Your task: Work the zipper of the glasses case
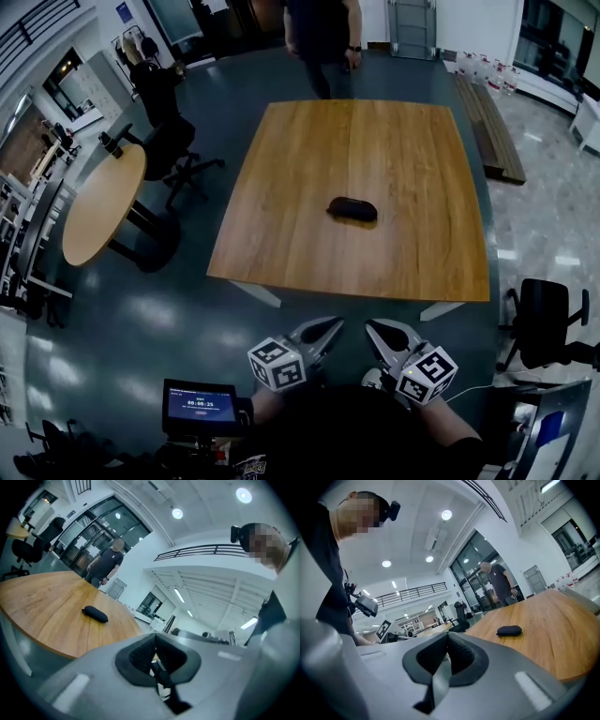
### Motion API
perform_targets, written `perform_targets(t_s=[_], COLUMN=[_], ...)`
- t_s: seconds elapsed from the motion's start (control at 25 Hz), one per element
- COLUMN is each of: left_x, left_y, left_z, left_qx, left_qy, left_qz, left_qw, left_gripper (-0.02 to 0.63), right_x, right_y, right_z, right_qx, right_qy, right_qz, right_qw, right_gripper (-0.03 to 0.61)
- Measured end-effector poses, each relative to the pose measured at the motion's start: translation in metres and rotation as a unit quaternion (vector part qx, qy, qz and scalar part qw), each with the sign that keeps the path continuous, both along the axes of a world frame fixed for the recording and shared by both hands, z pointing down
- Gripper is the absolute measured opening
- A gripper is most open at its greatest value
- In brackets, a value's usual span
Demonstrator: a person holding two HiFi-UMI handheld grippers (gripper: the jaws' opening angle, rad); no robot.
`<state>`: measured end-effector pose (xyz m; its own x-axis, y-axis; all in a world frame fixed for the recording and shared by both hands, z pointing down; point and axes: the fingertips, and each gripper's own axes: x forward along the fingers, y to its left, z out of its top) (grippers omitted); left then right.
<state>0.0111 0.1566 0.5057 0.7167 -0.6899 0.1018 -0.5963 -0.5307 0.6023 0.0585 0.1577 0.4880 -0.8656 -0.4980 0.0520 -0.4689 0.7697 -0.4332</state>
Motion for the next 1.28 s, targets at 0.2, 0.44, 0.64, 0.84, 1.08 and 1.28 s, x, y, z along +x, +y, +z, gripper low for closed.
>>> perform_targets(t_s=[0.2,0.44,0.64,0.84,1.08,1.28], left_x=[-0.023,-0.024,-0.013,-0.015,-0.013,-0.015], left_y=[-0.007,-0.009,-0.004,-0.003,-0.003,-0.003], left_z=[-0.010,-0.002,-0.004,-0.004,-0.006,-0.004], left_qx=[0.004,0.000,0.012,0.015,0.022,0.020], left_qy=[-0.006,0.012,0.012,0.012,0.010,0.014], left_qz=[-0.002,0.018,0.038,0.044,0.043,0.041], left_qw=[1.0000,0.9998,0.9991,0.9989,0.9988,0.9989], left_gripper=[0.000,0.000,0.000,0.000,0.000,0.000], right_x=[-0.020,-0.025,-0.026,-0.027,-0.025,-0.028], right_y=[0.000,0.002,0.007,0.006,0.003,0.002], right_z=[-0.010,-0.009,-0.009,-0.007,-0.006,-0.004], right_qx=[0.003,0.016,0.028,0.028,0.024,0.024], right_qy=[-0.008,0.008,0.021,0.018,0.013,0.014], right_qz=[0.021,0.039,0.040,0.048,0.046,0.043], right_qw=[1.000,0.999,0.999,0.998,0.999,0.999], right_gripper=[0.005,0.004,0.005,0.004,0.004,0.004])
